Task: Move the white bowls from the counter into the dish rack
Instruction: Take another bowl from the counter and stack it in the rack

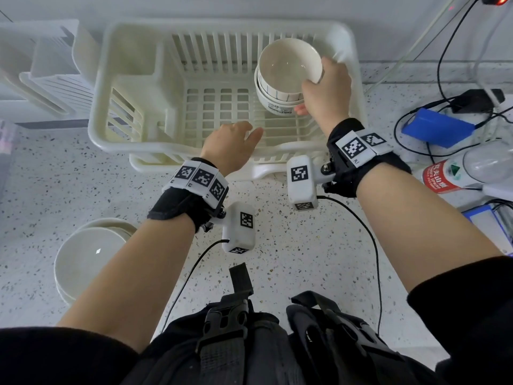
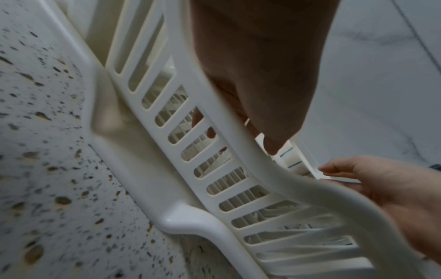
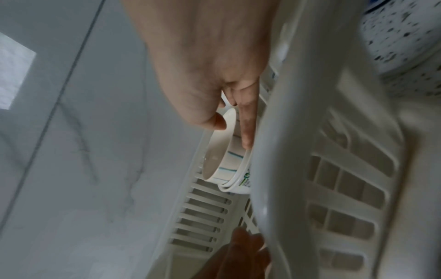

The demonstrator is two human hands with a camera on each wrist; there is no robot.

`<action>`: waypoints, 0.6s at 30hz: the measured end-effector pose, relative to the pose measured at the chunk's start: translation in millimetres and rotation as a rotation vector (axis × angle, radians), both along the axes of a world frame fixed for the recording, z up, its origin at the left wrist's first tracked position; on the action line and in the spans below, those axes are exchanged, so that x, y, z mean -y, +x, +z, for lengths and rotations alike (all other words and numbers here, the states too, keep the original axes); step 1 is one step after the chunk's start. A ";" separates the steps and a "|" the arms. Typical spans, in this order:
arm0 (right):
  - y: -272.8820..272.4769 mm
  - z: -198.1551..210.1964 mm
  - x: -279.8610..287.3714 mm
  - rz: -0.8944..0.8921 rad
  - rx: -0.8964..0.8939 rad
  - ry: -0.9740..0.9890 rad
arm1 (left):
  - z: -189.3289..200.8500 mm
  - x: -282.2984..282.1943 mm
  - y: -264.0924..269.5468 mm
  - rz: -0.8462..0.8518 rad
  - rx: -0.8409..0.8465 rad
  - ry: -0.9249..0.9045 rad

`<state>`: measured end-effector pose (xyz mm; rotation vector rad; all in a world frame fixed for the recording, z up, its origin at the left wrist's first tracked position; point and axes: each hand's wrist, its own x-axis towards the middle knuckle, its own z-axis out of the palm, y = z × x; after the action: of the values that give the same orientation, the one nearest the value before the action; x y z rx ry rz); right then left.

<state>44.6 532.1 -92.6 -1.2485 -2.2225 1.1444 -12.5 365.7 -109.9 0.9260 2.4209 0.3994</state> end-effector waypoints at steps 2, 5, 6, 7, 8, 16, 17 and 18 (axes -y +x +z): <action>10.6 7.9 10.6 0.009 -0.026 0.002 | 8.3 8.6 9.0 0.001 -0.005 0.035; 29.6 22.5 34.7 -0.002 -0.083 0.044 | 23.1 25.6 26.7 -0.001 -0.020 0.100; 36.6 26.8 43.4 0.001 -0.112 0.041 | 29.0 32.8 33.2 0.005 -0.025 0.131; 44.2 31.6 52.9 0.010 -0.142 0.032 | 34.7 40.3 39.9 0.015 -0.030 0.166; 51.4 34.8 61.7 0.022 -0.174 0.020 | 40.6 47.9 46.4 0.025 -0.038 0.199; 90.4 52.3 156.9 0.230 -0.282 -0.133 | 65.0 123.0 75.3 0.143 -0.048 0.318; 90.8 52.2 170.1 0.259 -0.267 -0.155 | 64.6 136.2 75.5 0.162 -0.051 0.322; 89.9 50.8 183.2 0.286 -0.250 -0.172 | 64.0 150.1 74.9 0.181 -0.052 0.321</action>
<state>134.5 348.9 -41.9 -0.8063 -2.1952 1.5351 62.4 215.6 -45.9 0.8558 2.5429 0.8606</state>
